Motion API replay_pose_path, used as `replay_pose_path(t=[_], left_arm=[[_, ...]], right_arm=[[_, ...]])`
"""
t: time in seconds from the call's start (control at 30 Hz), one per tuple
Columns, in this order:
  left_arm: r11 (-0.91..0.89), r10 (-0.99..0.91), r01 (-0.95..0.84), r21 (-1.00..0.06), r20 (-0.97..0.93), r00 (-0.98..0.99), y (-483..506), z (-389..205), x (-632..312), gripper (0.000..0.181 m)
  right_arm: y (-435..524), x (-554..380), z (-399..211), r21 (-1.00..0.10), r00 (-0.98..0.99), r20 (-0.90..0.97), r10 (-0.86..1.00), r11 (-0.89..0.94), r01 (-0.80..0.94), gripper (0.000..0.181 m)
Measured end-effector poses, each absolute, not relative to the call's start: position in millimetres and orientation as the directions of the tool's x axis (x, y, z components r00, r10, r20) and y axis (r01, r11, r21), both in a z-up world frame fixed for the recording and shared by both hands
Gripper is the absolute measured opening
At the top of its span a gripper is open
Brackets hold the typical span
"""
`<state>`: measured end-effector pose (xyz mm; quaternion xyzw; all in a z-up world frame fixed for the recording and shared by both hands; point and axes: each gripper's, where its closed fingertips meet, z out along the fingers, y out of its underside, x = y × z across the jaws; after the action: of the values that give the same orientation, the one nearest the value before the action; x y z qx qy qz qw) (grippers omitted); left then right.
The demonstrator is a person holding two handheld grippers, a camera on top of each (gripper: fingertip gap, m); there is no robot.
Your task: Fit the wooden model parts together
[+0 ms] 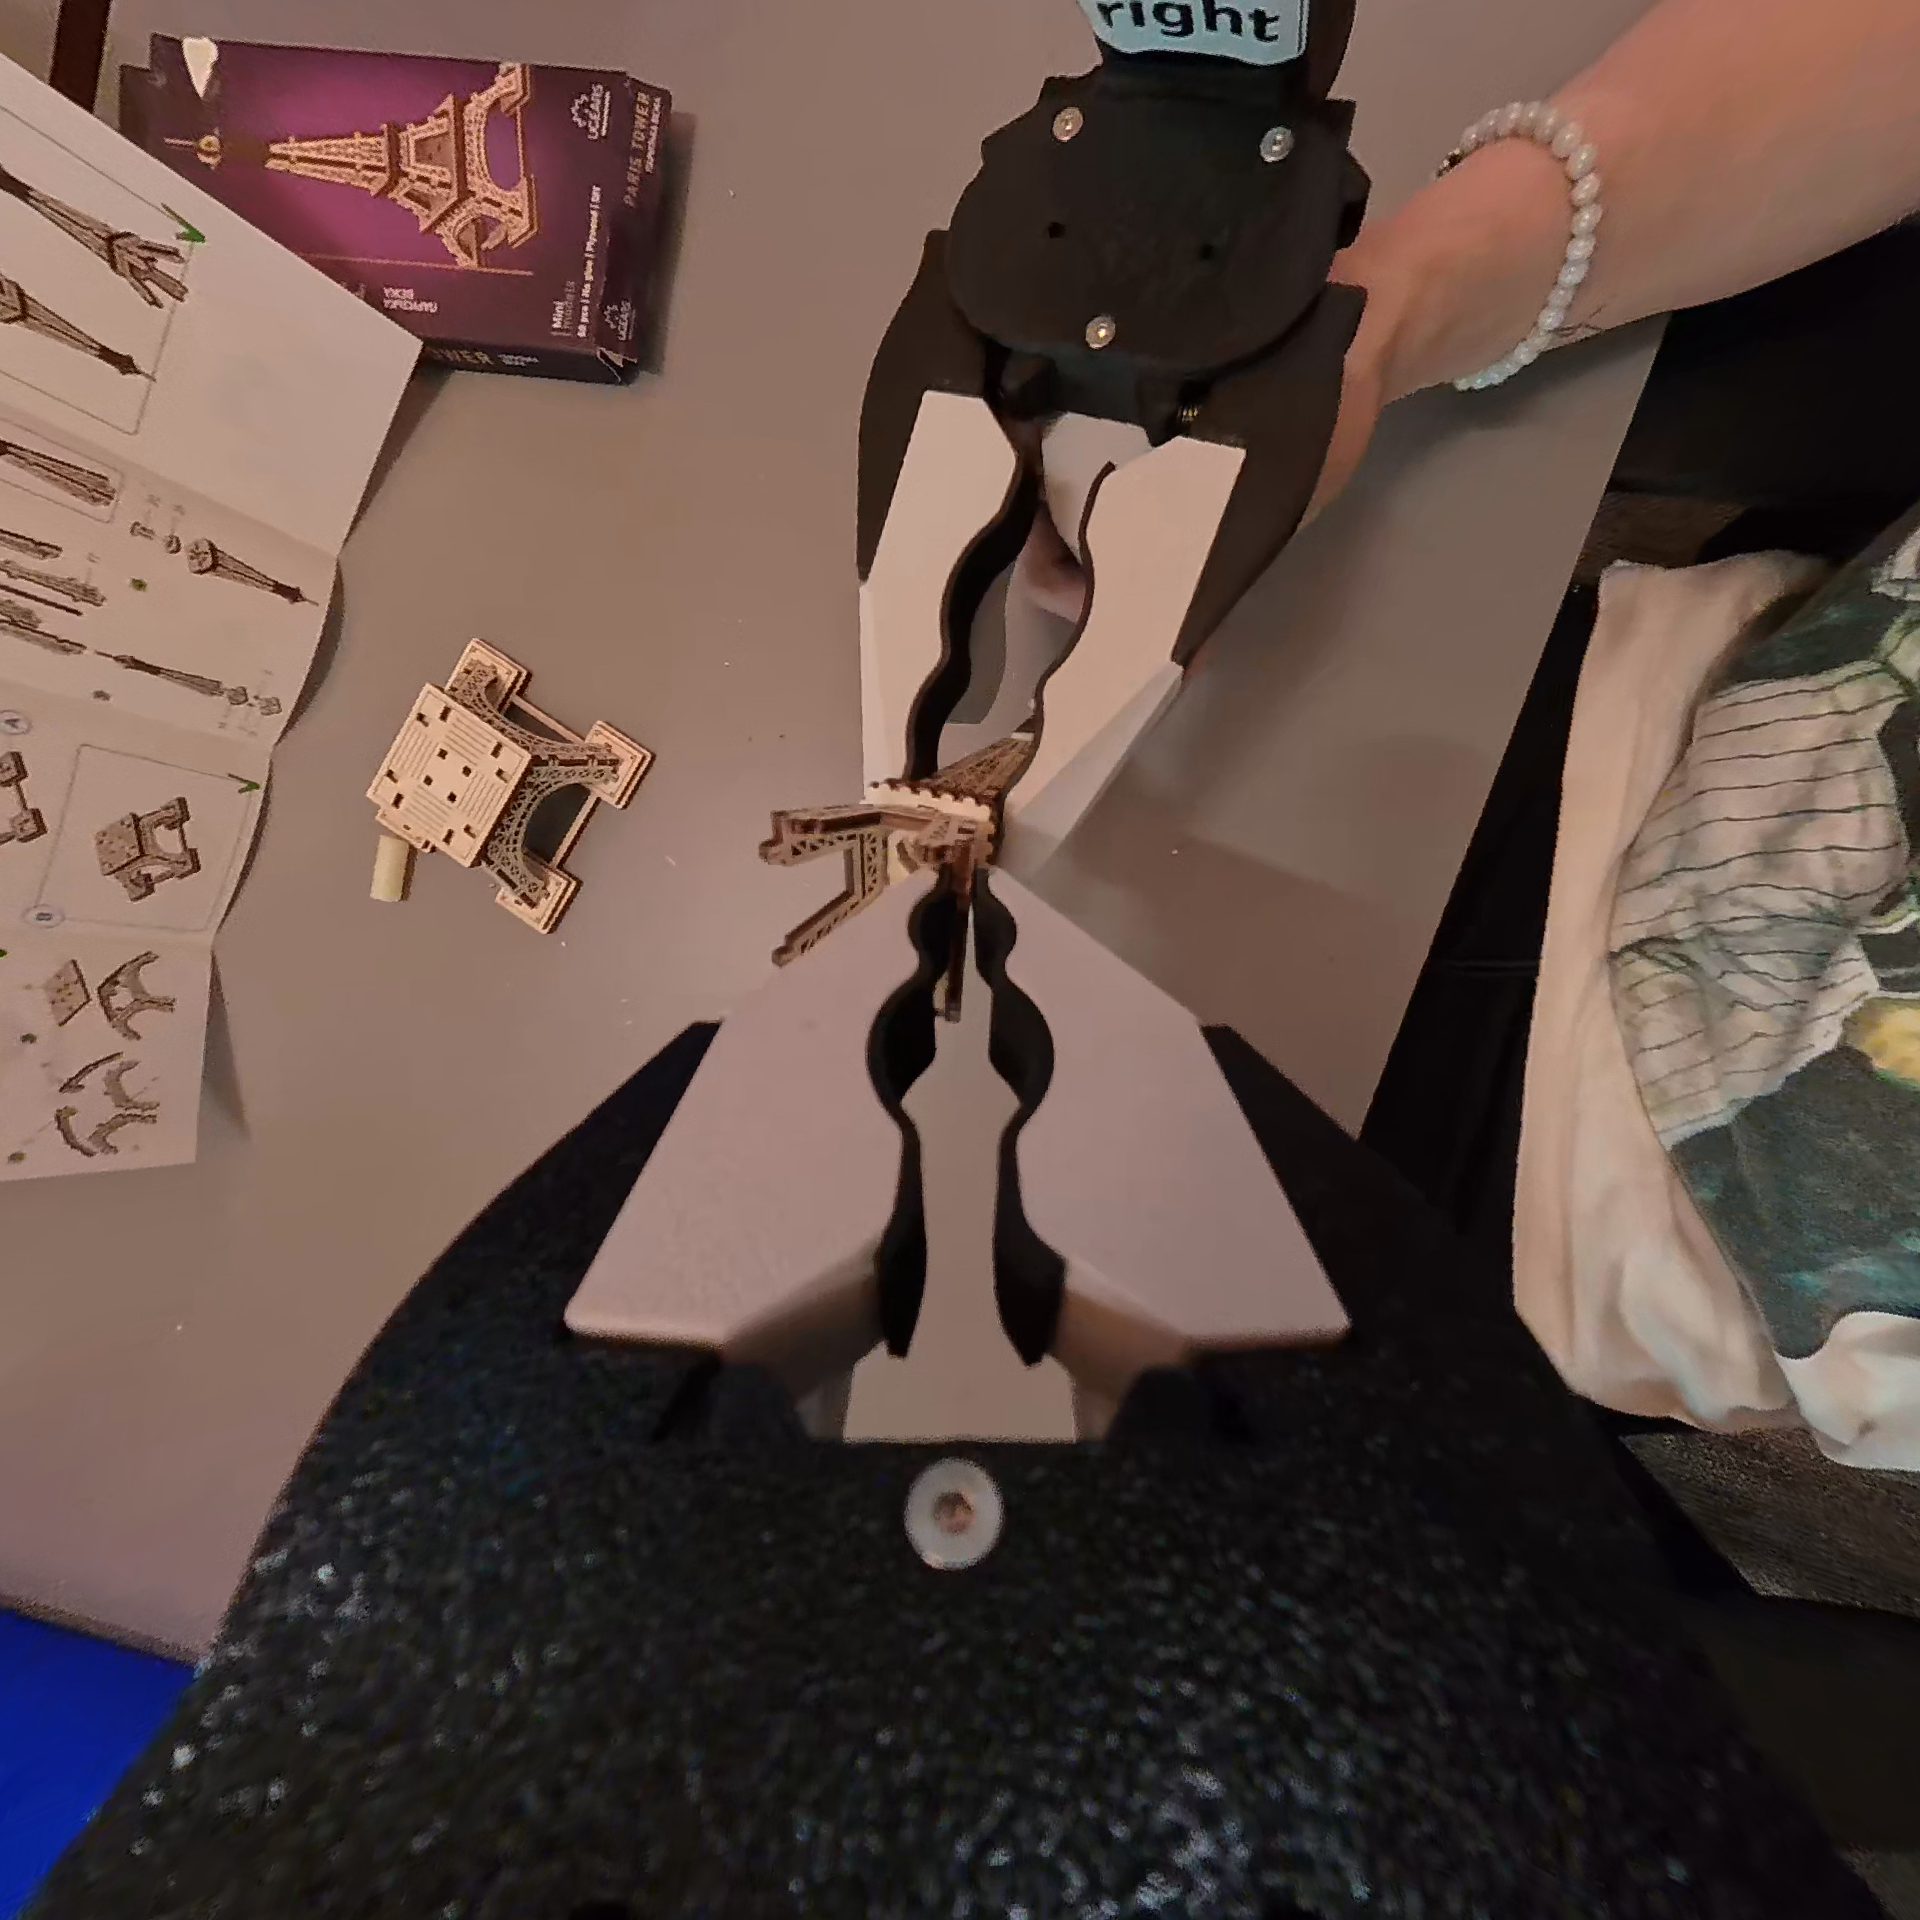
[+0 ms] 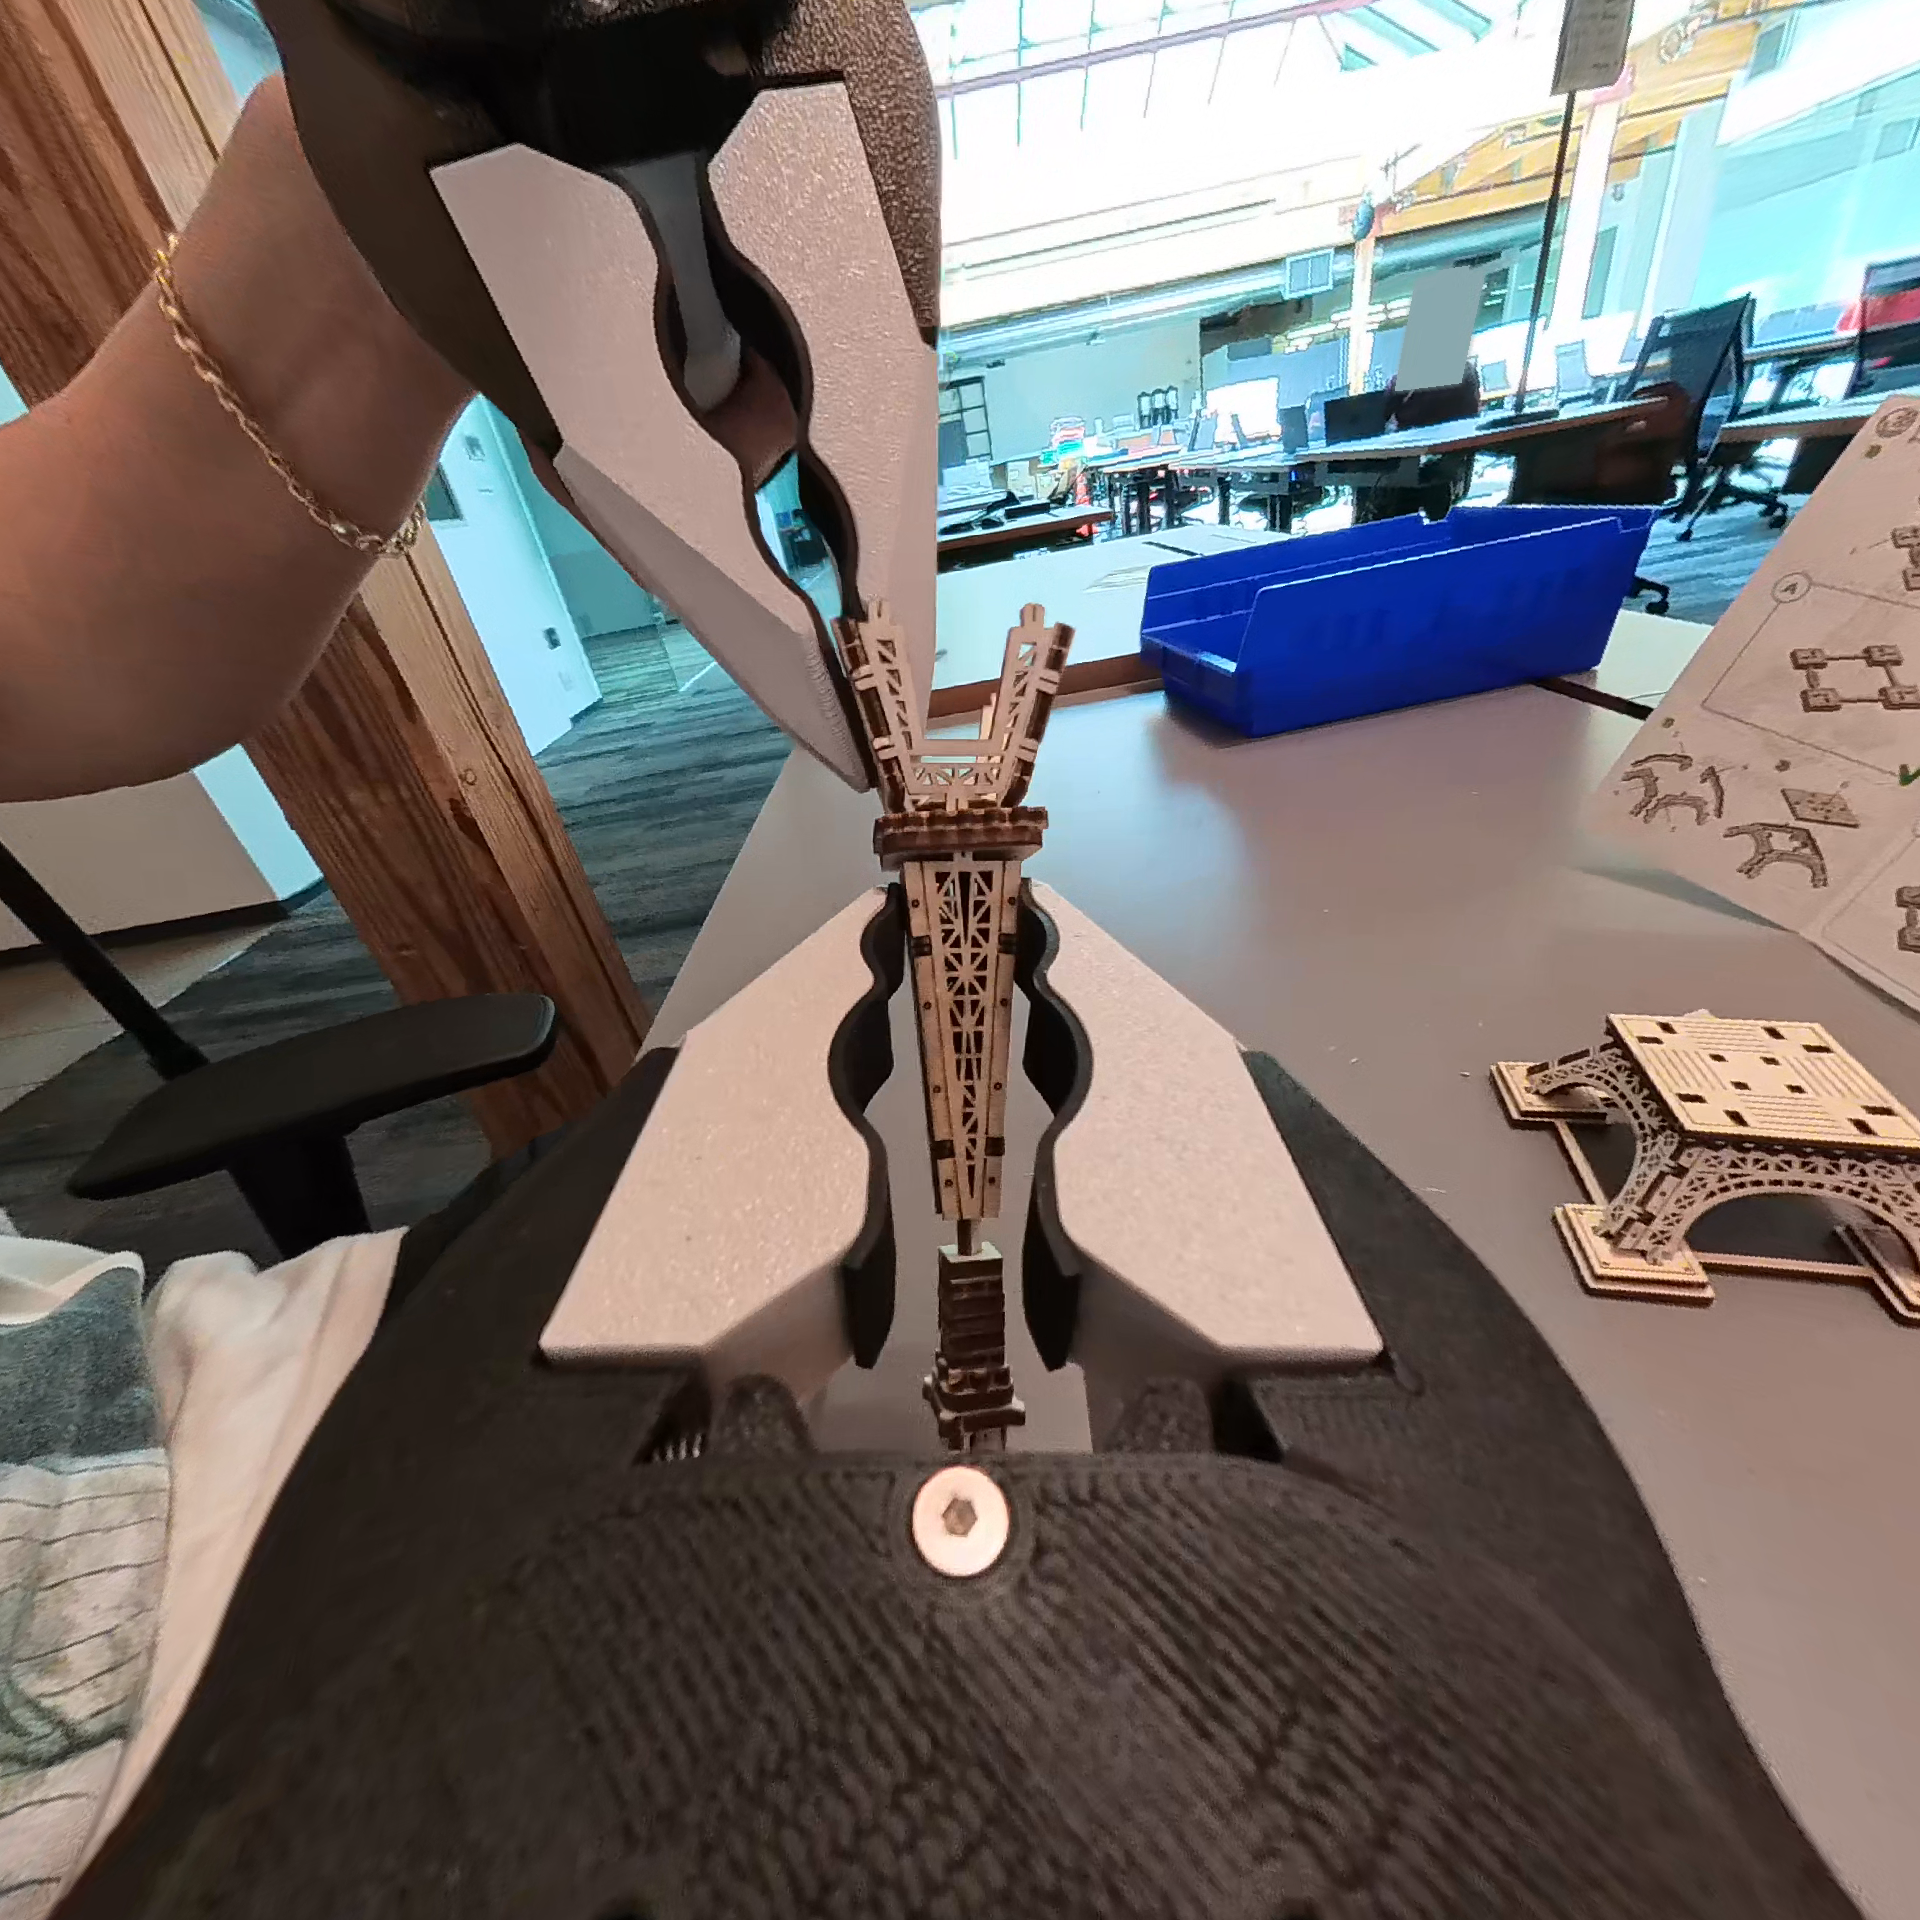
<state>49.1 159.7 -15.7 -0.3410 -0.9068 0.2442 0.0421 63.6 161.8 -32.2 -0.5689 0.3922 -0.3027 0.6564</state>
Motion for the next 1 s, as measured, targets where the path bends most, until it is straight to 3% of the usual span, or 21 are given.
replay_pose_path(t=[0.23,0.8,1.0], left_arm=[[0.707,0.597,0.524,-0.475,0.003,-0.802,162,-25,53,0.0],[0.705,0.629,0.614,-0.356,-0.086,-0.772,156,-38,56,0.0],[0.669,0.673,0.647,-0.365,-0.072,-0.736,153,-30,55,0.001]], right_arm=[[163,66,-41,-0.98,0.492,-0.199,-0.848,0.172,-0.102,0.017],[159,70,-51,-0.952,0.456,-0.304,-0.836,0.246,-0.182,0.016],[157,70,-49,-0.972,0.459,-0.226,-0.859,0.171,-0.16,0.017]])
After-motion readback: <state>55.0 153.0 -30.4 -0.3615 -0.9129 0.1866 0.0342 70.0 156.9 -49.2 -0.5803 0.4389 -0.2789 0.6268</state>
